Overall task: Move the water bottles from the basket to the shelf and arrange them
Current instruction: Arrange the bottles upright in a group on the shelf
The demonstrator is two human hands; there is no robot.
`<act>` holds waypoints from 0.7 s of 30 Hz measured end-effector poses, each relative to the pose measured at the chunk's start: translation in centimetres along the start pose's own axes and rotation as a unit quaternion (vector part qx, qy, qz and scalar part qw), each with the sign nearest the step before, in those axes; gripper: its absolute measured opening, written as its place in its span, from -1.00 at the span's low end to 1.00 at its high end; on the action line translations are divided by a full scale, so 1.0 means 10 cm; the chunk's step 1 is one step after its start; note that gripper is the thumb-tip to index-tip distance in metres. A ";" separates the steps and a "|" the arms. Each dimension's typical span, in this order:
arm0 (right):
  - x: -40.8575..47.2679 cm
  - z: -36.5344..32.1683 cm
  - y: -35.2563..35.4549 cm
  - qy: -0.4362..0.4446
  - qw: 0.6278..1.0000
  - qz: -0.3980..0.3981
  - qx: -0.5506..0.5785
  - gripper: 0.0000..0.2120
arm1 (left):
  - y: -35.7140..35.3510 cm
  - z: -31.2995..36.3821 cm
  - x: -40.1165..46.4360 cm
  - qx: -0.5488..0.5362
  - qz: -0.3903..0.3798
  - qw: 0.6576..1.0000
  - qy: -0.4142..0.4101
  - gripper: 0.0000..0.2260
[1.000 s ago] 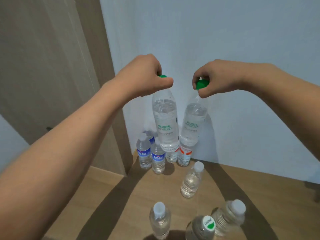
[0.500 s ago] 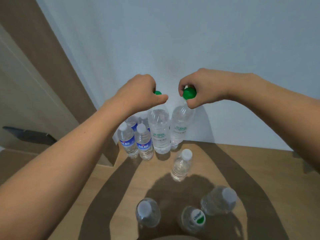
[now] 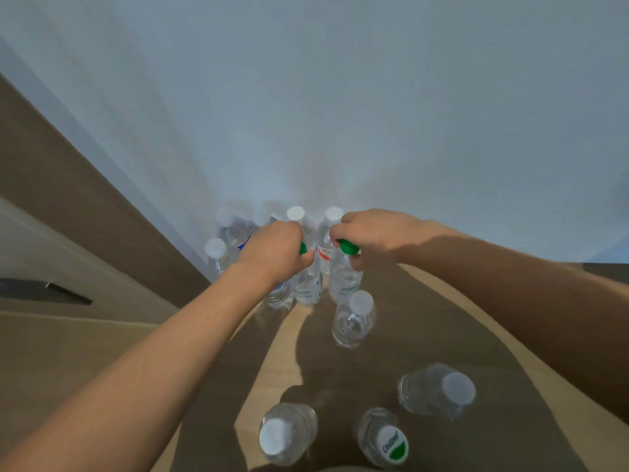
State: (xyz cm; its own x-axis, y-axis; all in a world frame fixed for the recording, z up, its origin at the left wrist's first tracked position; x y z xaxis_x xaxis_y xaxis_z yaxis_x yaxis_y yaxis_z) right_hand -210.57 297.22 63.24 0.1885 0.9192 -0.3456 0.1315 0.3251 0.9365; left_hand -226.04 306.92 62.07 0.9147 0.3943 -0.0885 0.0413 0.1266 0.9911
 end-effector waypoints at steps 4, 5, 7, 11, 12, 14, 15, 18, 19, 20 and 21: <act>0.02 0.04 -0.14 -0.013 0.998 0.017 0.065 -0.70 | -0.11 0.00 0.01 0.003 0.016 1.000 0.017 -0.71; 0.02 0.03 -0.15 -0.018 0.997 0.018 0.072 -0.70 | -0.12 0.00 0.01 0.006 0.017 1.000 0.023 -0.72; 0.04 -0.02 -0.16 -0.021 0.997 0.016 0.074 -0.70 | -0.12 0.01 0.02 0.003 0.015 0.999 0.035 -0.70; 0.07 -0.10 -0.16 -0.002 0.997 0.034 0.065 -0.68 | -0.02 0.03 -0.09 -0.016 0.023 0.998 0.050 -0.69; 0.06 -0.10 -0.17 -0.002 0.998 0.036 0.058 -0.68 | 0.02 0.01 -0.18 -0.026 0.035 0.997 0.059 -0.71; 0.01 -0.07 -0.17 -0.011 0.998 0.037 0.046 -0.68 | 0.10 -0.03 -0.43 -0.050 0.059 0.994 0.083 -0.73; -0.01 -0.06 -0.17 -0.018 0.998 0.039 0.041 -0.67 | 0.13 -0.06 -0.59 -0.055 0.061 0.992 0.096 -0.74; -0.05 -0.08 -0.18 -0.038 0.997 0.048 0.049 -0.63 | 0.12 -0.12 -1.02 -0.058 0.036 0.989 0.131 -0.79; -0.06 -0.10 -0.18 -0.048 0.996 0.046 0.056 -0.63 | 0.11 -0.12 -1.14 -0.065 0.026 0.988 0.139 -0.79; -0.06 -0.13 -0.17 -0.061 0.995 0.041 0.062 -0.63 | 0.11 -0.11 -1.26 -0.076 0.018 0.987 0.143 -0.78; -0.08 -0.16 -0.17 -0.072 0.994 0.037 0.067 -0.62 | 0.11 -0.08 -1.36 -0.086 0.014 0.986 0.143 -0.78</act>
State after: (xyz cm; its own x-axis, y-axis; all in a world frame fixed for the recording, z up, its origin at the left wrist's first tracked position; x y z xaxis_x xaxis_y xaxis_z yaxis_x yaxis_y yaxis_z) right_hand -212.50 296.33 62.06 0.3379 0.8951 -0.2909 0.2395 0.2171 0.9463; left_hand -238.74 302.40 64.28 0.7627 0.6372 -0.1105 -0.0735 0.2551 0.9641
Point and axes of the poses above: each hand's wrist, its own x-axis towards the middle knuckle, its own y-axis out of the back of the hand, z = x × y, the point moved 1 cm from there along x, towards the middle knuckle, and after that the axes turned 14 degrees about -y, right-handed, at the moved point
